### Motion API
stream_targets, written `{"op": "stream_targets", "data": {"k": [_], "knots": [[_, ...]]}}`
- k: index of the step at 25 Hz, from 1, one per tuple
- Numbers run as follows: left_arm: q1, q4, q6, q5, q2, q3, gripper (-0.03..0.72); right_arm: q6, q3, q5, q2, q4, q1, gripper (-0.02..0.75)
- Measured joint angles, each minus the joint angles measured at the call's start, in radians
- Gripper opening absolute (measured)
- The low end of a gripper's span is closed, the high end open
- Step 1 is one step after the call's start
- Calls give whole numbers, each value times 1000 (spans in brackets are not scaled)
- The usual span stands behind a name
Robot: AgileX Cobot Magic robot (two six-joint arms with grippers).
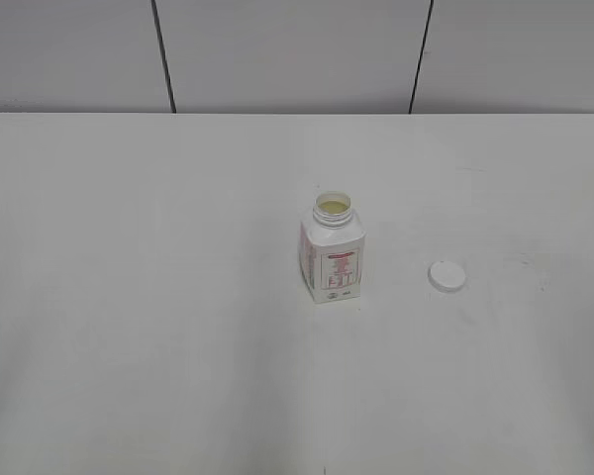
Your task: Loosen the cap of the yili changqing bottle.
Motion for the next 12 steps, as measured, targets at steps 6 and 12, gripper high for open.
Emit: {"op": "stream_targets", "data": {"k": [6, 12], "knots": [[0, -2, -4, 0, -83, 0, 470, 0, 0, 1, -47, 0, 0, 594], [0, -1, -24, 1, -84, 0, 470, 0, 0, 1, -94, 0, 0, 594]]}}
